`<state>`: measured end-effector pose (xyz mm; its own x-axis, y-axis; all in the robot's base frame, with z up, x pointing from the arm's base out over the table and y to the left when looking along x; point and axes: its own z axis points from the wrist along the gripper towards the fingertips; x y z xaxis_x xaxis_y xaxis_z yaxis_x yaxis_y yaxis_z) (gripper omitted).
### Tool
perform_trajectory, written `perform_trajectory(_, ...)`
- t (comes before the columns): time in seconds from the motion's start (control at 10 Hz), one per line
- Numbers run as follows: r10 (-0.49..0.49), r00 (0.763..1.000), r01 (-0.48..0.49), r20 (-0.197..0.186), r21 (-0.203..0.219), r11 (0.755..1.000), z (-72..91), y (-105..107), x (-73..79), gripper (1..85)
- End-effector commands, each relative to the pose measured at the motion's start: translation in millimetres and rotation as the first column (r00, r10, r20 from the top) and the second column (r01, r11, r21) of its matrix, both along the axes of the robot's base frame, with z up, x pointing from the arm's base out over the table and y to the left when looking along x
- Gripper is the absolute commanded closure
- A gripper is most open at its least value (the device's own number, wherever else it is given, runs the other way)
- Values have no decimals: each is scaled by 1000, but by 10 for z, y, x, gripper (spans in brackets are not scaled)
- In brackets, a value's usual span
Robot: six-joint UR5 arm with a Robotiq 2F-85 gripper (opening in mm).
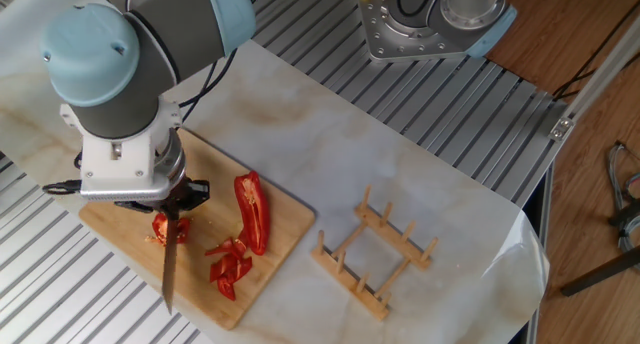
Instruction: Chop the chili peppers
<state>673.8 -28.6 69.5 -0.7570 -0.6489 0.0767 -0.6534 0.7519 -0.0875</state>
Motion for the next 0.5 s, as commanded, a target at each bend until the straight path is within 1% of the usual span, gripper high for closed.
perform_trajectory(0.0, -90, 996, 90, 3, 11, 996, -1, 11, -23, 843)
perform_trajectory(0.2, -108, 994, 108, 4, 24, 994, 7, 51, -21, 843)
perform_trajectory(0.4, -149, 989, 148, 14, 16, 989, 25, 36, -10, 843)
